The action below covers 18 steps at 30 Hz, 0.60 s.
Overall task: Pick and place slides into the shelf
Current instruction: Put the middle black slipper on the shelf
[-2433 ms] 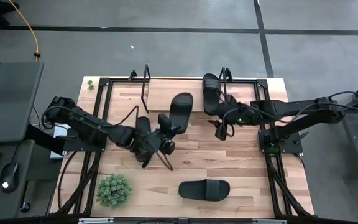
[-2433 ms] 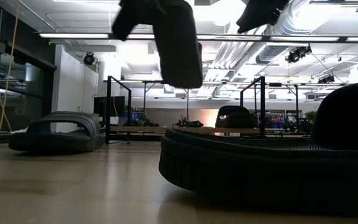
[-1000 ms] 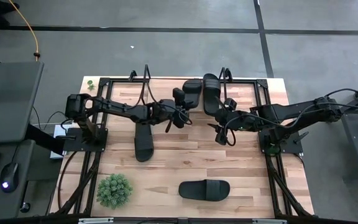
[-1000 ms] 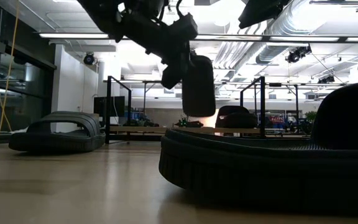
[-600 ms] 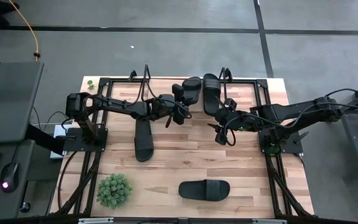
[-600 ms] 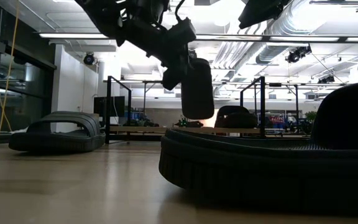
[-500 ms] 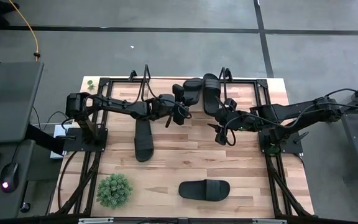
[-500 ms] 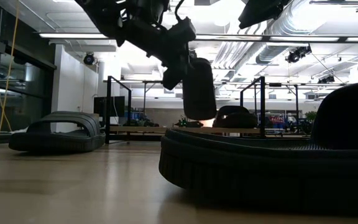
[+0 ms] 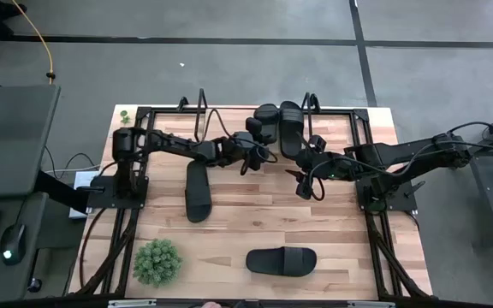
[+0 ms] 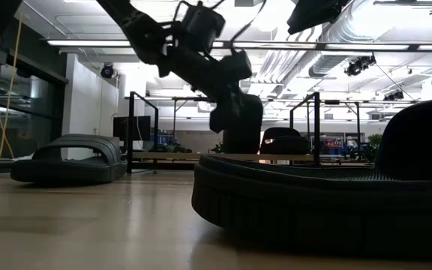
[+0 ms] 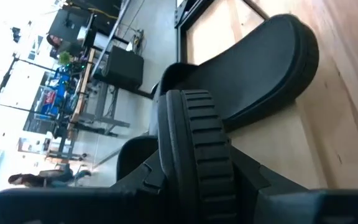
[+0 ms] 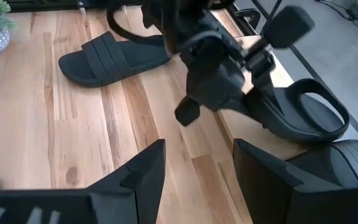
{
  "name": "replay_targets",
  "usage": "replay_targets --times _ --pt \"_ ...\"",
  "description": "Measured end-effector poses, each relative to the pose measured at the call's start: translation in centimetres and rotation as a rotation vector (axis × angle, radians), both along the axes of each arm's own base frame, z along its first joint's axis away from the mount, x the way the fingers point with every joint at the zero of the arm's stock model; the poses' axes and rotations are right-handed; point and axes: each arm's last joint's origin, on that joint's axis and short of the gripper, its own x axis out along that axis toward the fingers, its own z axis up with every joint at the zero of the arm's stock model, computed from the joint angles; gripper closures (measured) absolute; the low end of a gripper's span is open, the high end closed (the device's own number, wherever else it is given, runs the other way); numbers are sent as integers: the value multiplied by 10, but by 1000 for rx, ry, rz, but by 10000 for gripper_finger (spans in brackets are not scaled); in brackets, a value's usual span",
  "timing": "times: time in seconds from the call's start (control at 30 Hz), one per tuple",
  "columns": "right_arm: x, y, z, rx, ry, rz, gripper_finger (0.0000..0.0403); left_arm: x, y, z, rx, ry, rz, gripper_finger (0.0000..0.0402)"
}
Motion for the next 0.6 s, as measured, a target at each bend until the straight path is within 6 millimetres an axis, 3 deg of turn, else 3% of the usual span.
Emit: replay_targets --times 0.23,0.6 --pt "0 0 0 0 1 0 224 18 1 -10 -45 36 -13 315" --pt "0 0 0 -1 3 1 224 20 -1 -14 -59 97 -3 314"
